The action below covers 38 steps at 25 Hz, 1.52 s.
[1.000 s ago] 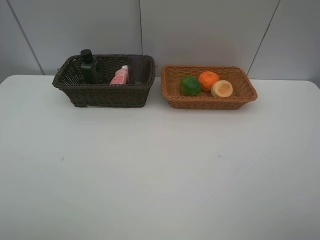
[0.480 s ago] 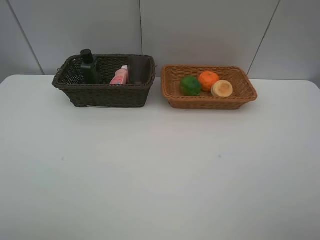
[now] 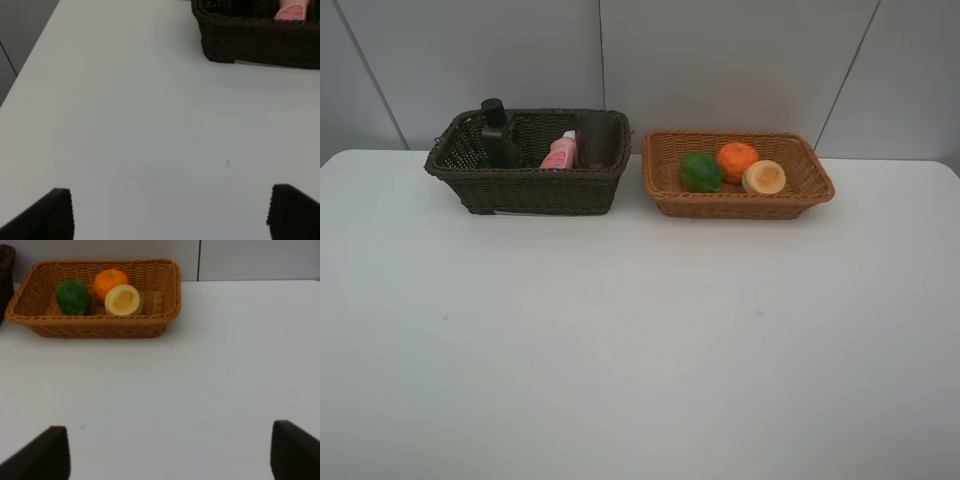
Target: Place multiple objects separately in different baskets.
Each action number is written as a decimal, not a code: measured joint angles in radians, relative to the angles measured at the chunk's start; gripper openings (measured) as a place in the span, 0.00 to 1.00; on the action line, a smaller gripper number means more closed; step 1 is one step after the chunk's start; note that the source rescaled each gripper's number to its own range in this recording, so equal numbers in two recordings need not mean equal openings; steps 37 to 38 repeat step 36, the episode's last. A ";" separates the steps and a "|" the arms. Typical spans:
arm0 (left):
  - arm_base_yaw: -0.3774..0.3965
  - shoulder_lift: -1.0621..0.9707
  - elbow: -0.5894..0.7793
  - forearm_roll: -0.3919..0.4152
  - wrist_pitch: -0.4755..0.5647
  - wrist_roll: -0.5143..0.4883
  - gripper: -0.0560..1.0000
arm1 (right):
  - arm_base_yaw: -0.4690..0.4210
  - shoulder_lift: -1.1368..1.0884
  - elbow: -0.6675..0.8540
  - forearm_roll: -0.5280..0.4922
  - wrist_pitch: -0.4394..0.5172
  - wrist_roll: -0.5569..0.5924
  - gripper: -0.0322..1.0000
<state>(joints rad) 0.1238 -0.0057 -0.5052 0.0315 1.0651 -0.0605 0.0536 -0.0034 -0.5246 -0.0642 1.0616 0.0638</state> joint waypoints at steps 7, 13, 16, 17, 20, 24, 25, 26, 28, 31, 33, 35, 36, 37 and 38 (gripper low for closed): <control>0.000 0.000 0.000 0.000 0.000 0.000 1.00 | 0.000 0.000 0.000 0.000 0.000 0.000 0.72; 0.000 0.000 0.000 0.000 0.000 0.000 1.00 | 0.000 0.000 0.000 0.000 0.000 0.000 0.72; 0.000 0.000 0.000 0.000 0.000 0.000 1.00 | 0.000 0.000 0.000 0.000 0.000 0.000 0.72; 0.000 0.000 0.000 0.000 0.000 0.000 1.00 | 0.000 0.000 0.000 0.000 0.000 0.000 0.72; 0.000 0.000 0.000 0.000 0.000 0.000 1.00 | 0.000 0.000 0.000 0.000 0.000 0.000 0.72; 0.000 0.000 0.000 0.000 0.000 0.000 1.00 | 0.000 0.000 0.000 0.000 0.000 0.000 0.72; 0.000 0.000 0.000 0.000 0.000 0.000 1.00 | 0.000 0.000 0.000 0.000 0.000 0.000 0.72; 0.000 0.000 0.000 0.000 0.000 0.000 1.00 | 0.000 0.000 0.000 0.000 0.000 0.000 0.72; 0.000 0.000 0.000 0.000 0.000 0.000 1.00 | 0.000 0.000 0.000 0.000 0.000 0.000 0.72; 0.000 0.000 0.000 0.000 0.000 0.000 1.00 | 0.000 0.000 0.000 0.000 0.000 0.000 0.72; 0.000 0.000 0.000 0.000 0.000 0.000 1.00 | 0.000 0.000 0.000 0.000 0.000 0.000 0.72; 0.000 0.000 0.000 0.000 0.000 0.000 1.00 | 0.000 0.000 0.000 0.000 0.000 0.000 0.72; 0.000 0.000 0.000 0.000 0.000 0.000 1.00 | 0.000 0.000 0.000 0.000 0.000 0.000 0.72; 0.000 0.000 0.000 0.000 0.000 0.000 1.00 | 0.000 0.000 0.000 0.000 0.000 0.000 0.72; 0.000 0.000 0.000 0.000 0.000 0.000 1.00 | 0.000 0.000 0.000 0.000 0.000 0.000 0.72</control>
